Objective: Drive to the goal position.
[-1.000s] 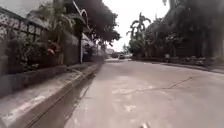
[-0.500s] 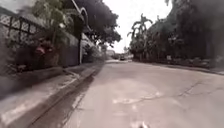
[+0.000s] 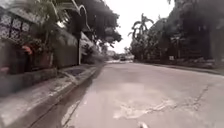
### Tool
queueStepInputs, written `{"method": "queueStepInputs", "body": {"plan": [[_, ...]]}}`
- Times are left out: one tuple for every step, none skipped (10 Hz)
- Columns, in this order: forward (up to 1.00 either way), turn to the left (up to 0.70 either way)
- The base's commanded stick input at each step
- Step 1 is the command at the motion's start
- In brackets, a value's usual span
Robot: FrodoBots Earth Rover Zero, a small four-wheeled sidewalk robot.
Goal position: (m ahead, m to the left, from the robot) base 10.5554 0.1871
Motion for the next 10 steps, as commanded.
{"method": "queueStepInputs", "body": {"plan": [[0.7,0.0],[0.7,0.0],[0.7,0.0],[0.7,0.0],[0.7,0.0],[0.7,0.0],[0.7,0.0],[0.7,0.0],[0.7,0.0],[0.7,0.0]]}}
